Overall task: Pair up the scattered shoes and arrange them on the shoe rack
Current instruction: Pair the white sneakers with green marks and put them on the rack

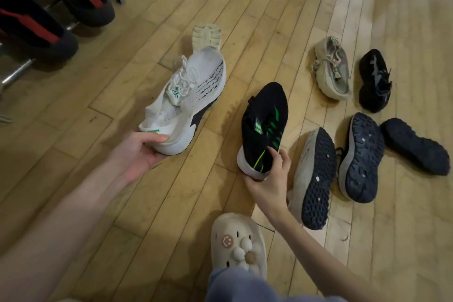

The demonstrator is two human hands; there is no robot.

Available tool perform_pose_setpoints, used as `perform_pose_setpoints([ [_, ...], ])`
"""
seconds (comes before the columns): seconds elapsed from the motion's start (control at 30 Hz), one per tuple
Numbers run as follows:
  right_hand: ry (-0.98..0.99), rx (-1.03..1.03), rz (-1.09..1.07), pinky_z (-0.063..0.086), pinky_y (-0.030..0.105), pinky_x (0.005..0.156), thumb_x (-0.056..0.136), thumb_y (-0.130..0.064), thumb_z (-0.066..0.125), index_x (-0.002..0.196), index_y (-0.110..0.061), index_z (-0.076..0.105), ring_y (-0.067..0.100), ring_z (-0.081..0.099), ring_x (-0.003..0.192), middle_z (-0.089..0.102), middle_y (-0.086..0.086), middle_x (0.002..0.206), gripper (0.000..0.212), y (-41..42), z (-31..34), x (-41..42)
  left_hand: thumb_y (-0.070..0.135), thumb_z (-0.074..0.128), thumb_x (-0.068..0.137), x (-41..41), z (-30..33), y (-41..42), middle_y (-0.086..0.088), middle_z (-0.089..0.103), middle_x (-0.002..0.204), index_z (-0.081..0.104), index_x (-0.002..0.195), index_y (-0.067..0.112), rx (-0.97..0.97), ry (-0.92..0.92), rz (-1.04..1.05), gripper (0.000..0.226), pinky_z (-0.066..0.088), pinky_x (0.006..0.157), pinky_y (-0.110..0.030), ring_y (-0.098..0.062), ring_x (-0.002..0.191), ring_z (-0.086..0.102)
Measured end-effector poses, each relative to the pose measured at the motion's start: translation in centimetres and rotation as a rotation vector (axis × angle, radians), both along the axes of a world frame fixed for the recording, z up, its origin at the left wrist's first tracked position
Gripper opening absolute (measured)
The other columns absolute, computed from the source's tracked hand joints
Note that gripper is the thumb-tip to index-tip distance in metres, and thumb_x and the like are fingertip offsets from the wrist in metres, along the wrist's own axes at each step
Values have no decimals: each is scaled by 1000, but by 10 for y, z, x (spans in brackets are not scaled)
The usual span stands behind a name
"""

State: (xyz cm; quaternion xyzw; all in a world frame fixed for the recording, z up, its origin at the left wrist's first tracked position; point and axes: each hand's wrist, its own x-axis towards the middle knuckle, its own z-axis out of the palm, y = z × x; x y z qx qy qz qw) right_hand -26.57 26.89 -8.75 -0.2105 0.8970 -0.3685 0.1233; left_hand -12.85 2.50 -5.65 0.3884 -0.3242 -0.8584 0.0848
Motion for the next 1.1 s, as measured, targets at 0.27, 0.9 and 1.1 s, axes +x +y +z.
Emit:
perform_pose_setpoints([
  [0.27, 228, 262, -321, 18, 46, 117, 80, -17, 68, 136, -18, 40, 31, 14, 145, 16, 14, 154, 63, 29, 23, -17, -3, 60, 67, -9, 2, 22, -6, 69, 111, 55, 128, 1, -21, 3, -76, 61, 57, 64, -24, -12, 88, 71],
  [0.9, -404, -507, -596, 55, 20, 69, 82, 11, 52, 124, -13, 54, 13, 71, 86, 72, 1, 98, 49, 53, 54, -41, 1, 68, 61, -14, 3, 45, -11, 62, 127, 48, 132, 5, -59, -48, -161, 74, 58, 64, -29, -23, 105, 64],
  [1.1, -393, -490, -350, 57, 24, 71, 80, 18, 49, 127, -15, 52, 15, 71, 87, 73, 4, 98, 58, 39, 65, -25, -12, 63, 75, -6, -3, 48, -13, 57, 129, 41, 132, 3, -130, -152, -79, 63, 56, 80, -37, -27, 113, 60],
])
